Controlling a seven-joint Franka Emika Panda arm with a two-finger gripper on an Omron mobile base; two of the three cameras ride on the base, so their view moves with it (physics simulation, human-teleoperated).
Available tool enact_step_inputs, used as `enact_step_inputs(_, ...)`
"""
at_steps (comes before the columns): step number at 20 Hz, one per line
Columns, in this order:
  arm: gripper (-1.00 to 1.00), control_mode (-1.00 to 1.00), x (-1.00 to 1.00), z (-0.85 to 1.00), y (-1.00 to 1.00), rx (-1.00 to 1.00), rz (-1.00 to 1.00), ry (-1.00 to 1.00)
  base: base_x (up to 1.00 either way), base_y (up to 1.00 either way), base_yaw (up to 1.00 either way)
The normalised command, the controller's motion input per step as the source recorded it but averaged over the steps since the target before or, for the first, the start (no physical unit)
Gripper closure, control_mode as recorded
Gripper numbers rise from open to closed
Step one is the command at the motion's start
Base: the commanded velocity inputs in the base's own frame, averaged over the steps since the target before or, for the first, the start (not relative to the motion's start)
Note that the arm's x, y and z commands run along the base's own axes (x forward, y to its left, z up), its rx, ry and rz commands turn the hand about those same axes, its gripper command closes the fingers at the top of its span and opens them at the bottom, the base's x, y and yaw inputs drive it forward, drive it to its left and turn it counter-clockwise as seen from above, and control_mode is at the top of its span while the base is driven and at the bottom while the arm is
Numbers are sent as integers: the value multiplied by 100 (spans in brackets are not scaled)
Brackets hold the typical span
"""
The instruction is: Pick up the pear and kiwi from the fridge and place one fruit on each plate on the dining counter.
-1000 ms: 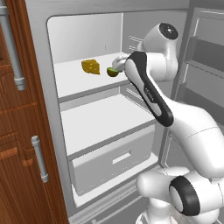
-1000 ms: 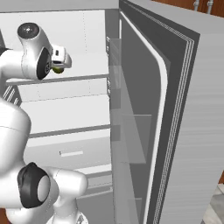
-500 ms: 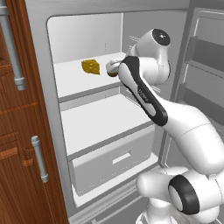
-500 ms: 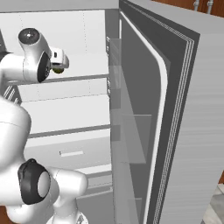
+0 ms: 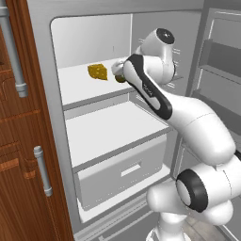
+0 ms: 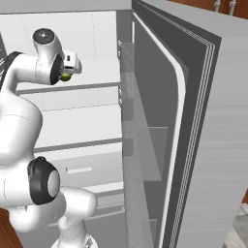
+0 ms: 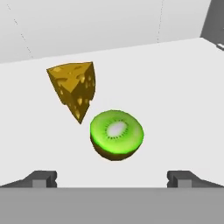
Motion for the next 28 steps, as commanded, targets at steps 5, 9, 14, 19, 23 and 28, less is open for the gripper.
enact_step_inputs(5, -100, -100, 0, -3, 1, 0, 0, 9, 0, 0, 0)
enact_step_inputs(9, -100, -100, 0, -23, 4, 0, 0, 7, 0, 0, 0)
enact_step_inputs(14, -100, -100, 0, -20, 6, 0, 0, 0, 0, 0, 0)
enact_step_inputs(19, -100, -100, 2, -4, 9, 0, 0, 0, 0, 0, 0)
enact_step_inputs(23, -100, -100, 11, 0, 9, 0, 0, 0, 0, 0, 0)
enact_step_inputs(28, -100, -100, 36, 0, 3, 0, 0, 0, 0, 0, 0)
